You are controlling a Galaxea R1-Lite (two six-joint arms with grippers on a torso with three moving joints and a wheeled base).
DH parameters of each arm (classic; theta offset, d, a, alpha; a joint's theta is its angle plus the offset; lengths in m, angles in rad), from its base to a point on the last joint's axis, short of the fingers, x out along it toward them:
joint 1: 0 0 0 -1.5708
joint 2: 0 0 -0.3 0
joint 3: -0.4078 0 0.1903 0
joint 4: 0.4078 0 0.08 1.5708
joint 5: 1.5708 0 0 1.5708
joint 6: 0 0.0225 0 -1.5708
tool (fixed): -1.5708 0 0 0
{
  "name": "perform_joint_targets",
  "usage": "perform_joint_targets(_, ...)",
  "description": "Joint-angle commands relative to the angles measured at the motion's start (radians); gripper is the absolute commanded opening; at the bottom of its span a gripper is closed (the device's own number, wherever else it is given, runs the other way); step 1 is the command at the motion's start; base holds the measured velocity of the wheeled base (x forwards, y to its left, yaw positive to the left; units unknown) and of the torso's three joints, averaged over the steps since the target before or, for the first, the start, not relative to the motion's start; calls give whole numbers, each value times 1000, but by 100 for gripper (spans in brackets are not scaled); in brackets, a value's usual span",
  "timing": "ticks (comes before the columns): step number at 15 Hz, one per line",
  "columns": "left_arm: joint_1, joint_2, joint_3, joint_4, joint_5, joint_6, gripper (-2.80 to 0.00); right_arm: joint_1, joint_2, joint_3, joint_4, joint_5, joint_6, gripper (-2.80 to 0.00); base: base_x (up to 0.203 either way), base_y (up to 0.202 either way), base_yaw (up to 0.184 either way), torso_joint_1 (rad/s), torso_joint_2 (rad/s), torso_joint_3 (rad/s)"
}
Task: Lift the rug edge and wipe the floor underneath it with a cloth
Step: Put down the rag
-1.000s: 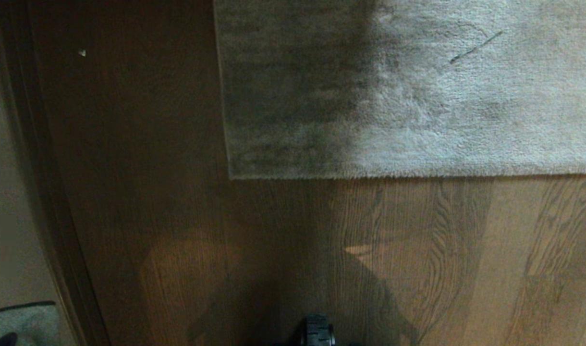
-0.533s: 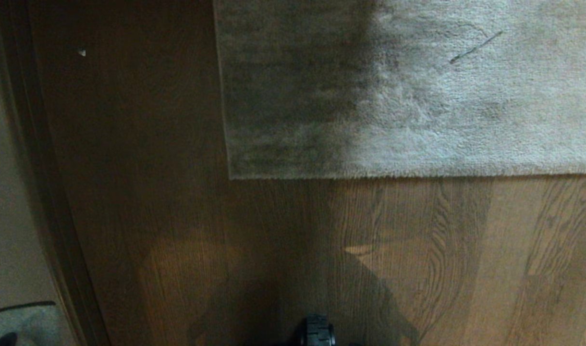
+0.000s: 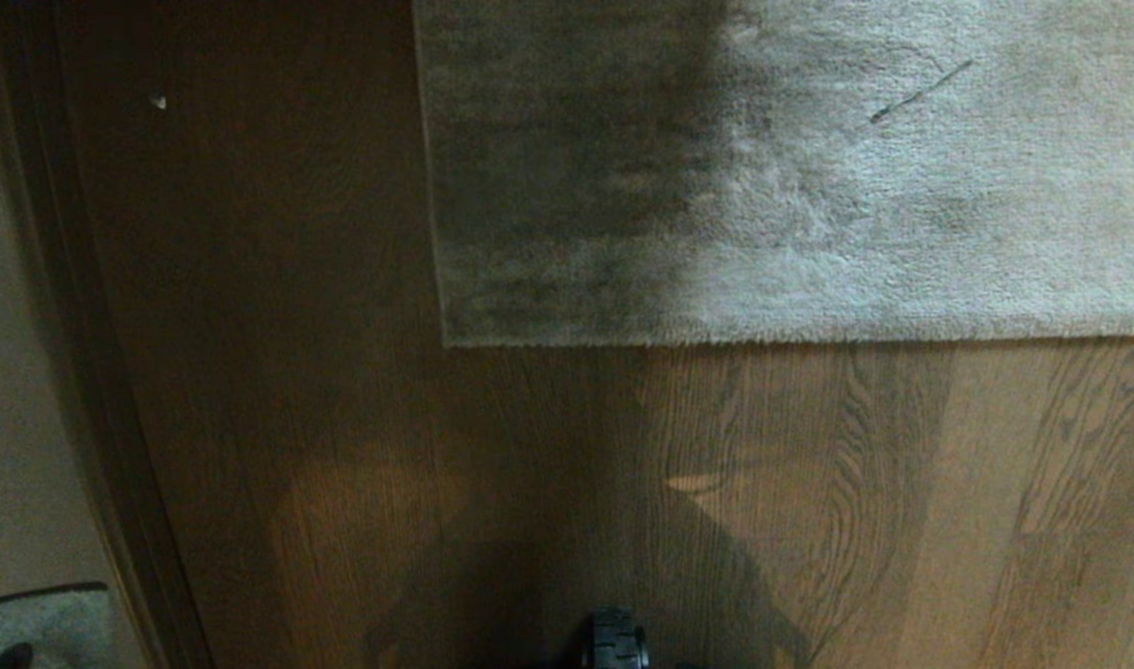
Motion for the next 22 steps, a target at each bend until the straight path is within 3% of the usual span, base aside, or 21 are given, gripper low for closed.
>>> perform_joint_targets(1, 0, 0, 0, 0, 0, 0, -280, 0, 2, 0, 0, 0, 0, -280, 0, 0, 0, 0, 0, 0)
perform_joint_targets(22, -1, 0, 0, -1, 0, -8, -280, 0, 2, 0, 0, 0, 0, -280, 0, 0, 0, 0, 0, 0)
